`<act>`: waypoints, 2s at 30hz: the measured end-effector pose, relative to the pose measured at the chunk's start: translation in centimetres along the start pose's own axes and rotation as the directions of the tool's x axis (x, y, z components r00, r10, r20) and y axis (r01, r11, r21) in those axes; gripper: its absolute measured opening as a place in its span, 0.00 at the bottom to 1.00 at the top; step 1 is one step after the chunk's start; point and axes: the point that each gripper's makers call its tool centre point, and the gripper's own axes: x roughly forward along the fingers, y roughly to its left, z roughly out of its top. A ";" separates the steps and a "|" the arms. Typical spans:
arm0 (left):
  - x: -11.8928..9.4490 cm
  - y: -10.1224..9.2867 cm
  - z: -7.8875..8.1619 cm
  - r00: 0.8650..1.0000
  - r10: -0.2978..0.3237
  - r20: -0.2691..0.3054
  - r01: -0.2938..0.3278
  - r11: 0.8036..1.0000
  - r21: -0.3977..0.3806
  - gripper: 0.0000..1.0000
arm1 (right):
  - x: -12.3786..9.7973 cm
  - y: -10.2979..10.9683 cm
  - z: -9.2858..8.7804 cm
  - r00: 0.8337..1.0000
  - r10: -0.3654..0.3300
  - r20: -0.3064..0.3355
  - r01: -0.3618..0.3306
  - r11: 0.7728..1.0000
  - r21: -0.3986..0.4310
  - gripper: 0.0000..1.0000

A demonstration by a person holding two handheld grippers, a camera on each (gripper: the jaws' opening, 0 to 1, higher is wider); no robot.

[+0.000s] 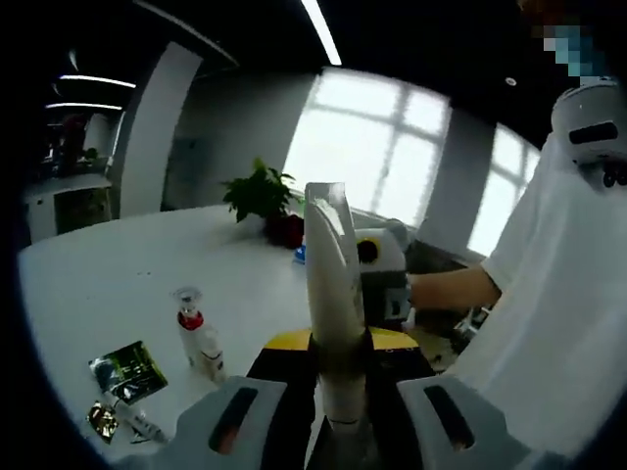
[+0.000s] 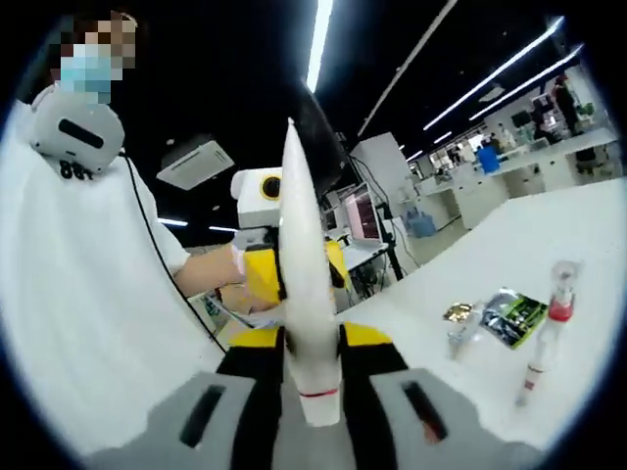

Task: Arrange the skincare products in the storage area until every visible bottle or jar stands upright without overlapping.

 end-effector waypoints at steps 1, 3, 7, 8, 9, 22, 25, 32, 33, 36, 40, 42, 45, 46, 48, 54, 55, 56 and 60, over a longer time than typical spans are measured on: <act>0.0 0.8 -0.2 1.000 0.020 -0.012 -0.020 1.000 0.019 0.14 | -0.2 -0.4 0.0 1.000 -0.010 -0.011 0.010 1.000 0.002 0.31; 0.0 2.0 -0.7 0.999 0.040 -0.032 -0.039 0.999 0.031 0.14 | -0.5 -1.5 -0.1 0.998 -0.054 -0.016 0.054 0.999 0.007 0.33; 0.3 3.8 -1.6 0.998 0.052 -0.047 -0.049 0.997 0.054 0.14 | -0.7 -3.2 -0.7 0.993 -0.119 -0.011 0.119 0.993 0.025 0.33; 0.5 4.1 -1.8 0.997 0.053 -0.049 -0.050 0.997 0.059 0.15 | -0.6 -3.5 -0.9 0.992 -0.126 -0.014 0.127 0.992 0.028 0.34; 0.6 4.4 -2.0 0.997 0.055 -0.051 -0.051 0.997 0.066 0.15 | -0.5 -3.7 -1.1 0.991 -0.134 -0.018 0.135 0.990 0.029 0.34; 3.2 7.5 -4.6 0.997 0.035 -0.065 -0.021 0.979 0.205 0.15 | -0.6 -7.1 -4.6 0.938 -0.344 -0.045 0.347 0.933 0.093 0.60; 3.6 8.2 -5.0 0.997 0.037 -0.065 -0.023 0.978 0.205 0.15 | -1.0 -7.7 -4.8 0.921 -0.387 -0.041 0.390 0.917 0.088 0.66; 4.3 10.3 -6.7 0.994 0.060 -0.088 -0.037 0.970 0.242 0.15 | -2.4 -9.5 -5.7 0.865 -0.499 -0.040 0.501 0.859 0.107 0.78; 4.4 10.6 -6.9 0.994 0.061 -0.087 -0.038 0.970 0.242 0.15 | -2.7 -9.8 -5.9 0.855 -0.516 -0.045 0.518 0.849 0.105 0.80; 4.6 11.0 -7.4 0.995 0.055 -0.078 -0.035 0.971 0.237 0.14 | -3.1 -10.4 -6.1 0.836 -0.547 -0.049 0.549 0.829 0.104 0.86; 5.1 11.6 -8.3 0.995 0.056 -0.087 -0.033 0.967 0.251 0.14 | -3.6 -11.3 -6.3 0.807 -0.588 -0.051 0.590 0.801 0.100 0.92; 5.3 11.9 -8.6 0.995 0.052 -0.088 -0.028 0.968 0.248 0.14 | -3.8 -11.7 -6.4 0.797 -0.601 -0.052 0.603 0.791 0.100 0.94; 5.5 12.4 -8.8 0.995 0.052 -0.086 -0.029 0.969 0.245 0.14 | -4.0 -12.2 -6.5 0.785 -0.617 -0.053 0.619 0.779 0.099 0.96; 5.6 12.6 -8.9 0.995 0.052 -0.083 -0.030 0.970 0.242 0.14 | -4.1 -12.4 -6.6 0.781 -0.622 -0.055 0.624 0.775 0.098 0.97; 5.7 12.9 -8.9 0.996 0.052 -0.077 -0.032 0.970 0.241 0.14 | -4.2 -12.6 -6.6 0.775 -0.630 -0.059 0.632 0.769 0.097 0.98; 6.2 13.6 -9.1 0.996 0.044 -0.079 -0.022 0.965 0.262 0.14 | -4.3 -13.0 -6.8 0.770 -0.635 -0.064 0.638 0.763 0.108 0.98; 6.2 13.8 -9.2 0.996 0.043 -0.083 -0.020 0.964 0.266 0.14 | -4.3 -13.1 -6.9 0.767 -0.638 -0.068 0.641 0.759 0.109 0.98; 6.2 13.8 -9.2 0.996 0.041 -0.083 -0.017 0.963 0.269 0.14 | -4.4 -13.2 -7.0 0.765 -0.640 -0.069 0.644 0.757 0.109 0.98; 6.4 14.3 -9.0 0.996 0.042 -0.076 -0.017 0.954 0.300 0.14 | -4.6 -13.5 -7.2 0.757 -0.649 -0.079 0.654 0.749 0.106 0.98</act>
